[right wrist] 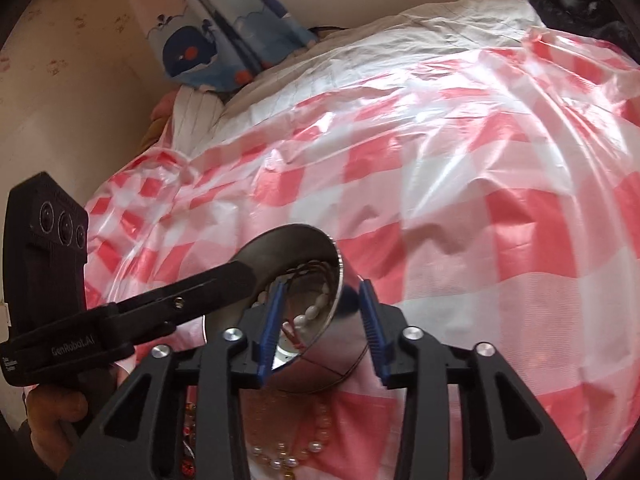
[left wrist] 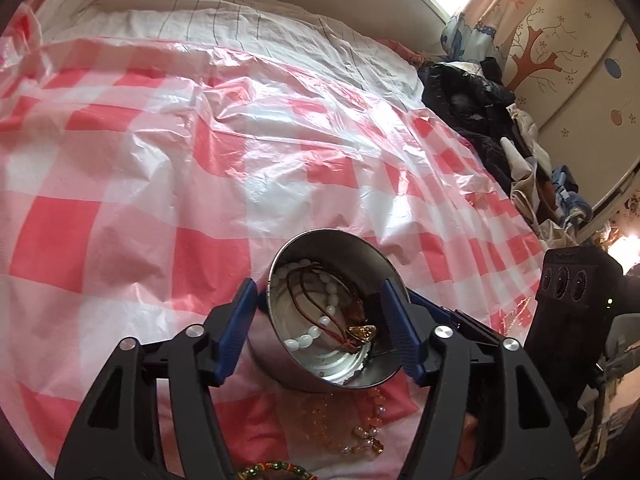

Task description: Organize jewelry

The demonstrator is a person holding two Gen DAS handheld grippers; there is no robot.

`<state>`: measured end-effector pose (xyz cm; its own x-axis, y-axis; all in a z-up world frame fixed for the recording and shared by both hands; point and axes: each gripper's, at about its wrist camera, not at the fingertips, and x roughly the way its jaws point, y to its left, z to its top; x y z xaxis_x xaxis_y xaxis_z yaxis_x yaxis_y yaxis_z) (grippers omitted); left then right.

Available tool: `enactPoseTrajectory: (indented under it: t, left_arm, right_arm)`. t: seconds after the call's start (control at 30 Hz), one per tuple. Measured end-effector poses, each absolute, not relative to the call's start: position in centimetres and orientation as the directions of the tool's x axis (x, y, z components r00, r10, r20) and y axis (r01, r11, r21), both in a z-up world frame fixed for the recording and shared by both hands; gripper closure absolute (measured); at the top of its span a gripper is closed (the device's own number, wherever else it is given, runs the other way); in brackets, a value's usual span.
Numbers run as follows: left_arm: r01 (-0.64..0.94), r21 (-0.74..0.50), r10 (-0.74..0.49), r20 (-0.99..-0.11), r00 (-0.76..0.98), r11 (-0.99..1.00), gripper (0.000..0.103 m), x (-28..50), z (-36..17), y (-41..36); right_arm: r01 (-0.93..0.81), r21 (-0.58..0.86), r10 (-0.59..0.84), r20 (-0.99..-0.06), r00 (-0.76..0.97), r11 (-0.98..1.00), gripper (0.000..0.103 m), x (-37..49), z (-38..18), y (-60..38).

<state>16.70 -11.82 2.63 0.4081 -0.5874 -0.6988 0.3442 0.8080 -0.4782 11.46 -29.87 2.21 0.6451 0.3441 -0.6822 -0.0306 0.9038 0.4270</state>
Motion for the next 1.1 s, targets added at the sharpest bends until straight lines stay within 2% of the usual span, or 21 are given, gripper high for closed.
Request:
enactPoseTrajectory:
  t: [0.07,0.23,0.5,0.7,0.9,0.93,1.0,1.1]
  left_arm:
    - [0.326,-0.470,-0.571,-0.706,0.419,0.820,0.037,16.2,2.9,-11.1]
    - [0.285,-0.444,-0.528,-0.727,0.439,0.849,0.036,14.2,3.2,-8.3]
    - [0.276,-0.250,-0.368,-0.735,0.569,0.928,0.032,9.2,5.8,-4.9]
    - [0.291,-0.185,-0.325,-0.758,0.566,0.939,0.031,6.6,5.2,-4.4]
    - [0.306,-0.161,-0.312,-0.777,0.546,0.938,0.031,6.1,4.7,-4.3]
    - [0.311,-0.159,-0.312,-0.782,0.540,0.937,0.031,6.1,4.6,-4.4]
    - [0.316,-0.169,-0.320,-0.792,0.521,0.934,0.031,6.3,4.3,-4.3]
    - [0.289,-0.213,-0.338,-0.793,0.507,0.933,0.031,6.7,4.1,-3.7]
  right_arm:
    - [-0.069,0.432,0.373,-0.676,0.635,0.899,0.058,11.4,2.3,-29.0]
    - [-0.135,0.452,0.435,-0.670,0.601,0.882,0.058,10.8,2.5,-27.4]
    - [-0.096,0.351,0.331,-0.707,0.625,0.931,0.059,4.9,3.3,-29.5]
    - [-0.109,0.270,0.279,-0.744,0.607,0.957,0.080,3.5,2.0,-28.3]
    - [-0.088,0.227,0.235,-0.774,0.588,0.970,0.080,5.1,0.5,-27.6]
    - [-0.085,0.214,0.224,-0.788,0.573,0.973,0.082,5.4,0.0,-27.4]
    - [-0.090,0.191,0.208,-0.799,0.564,0.978,0.094,5.5,-0.2,-27.1]
    - [-0.102,0.234,0.250,-0.785,0.568,0.967,0.095,4.3,0.4,-27.5]
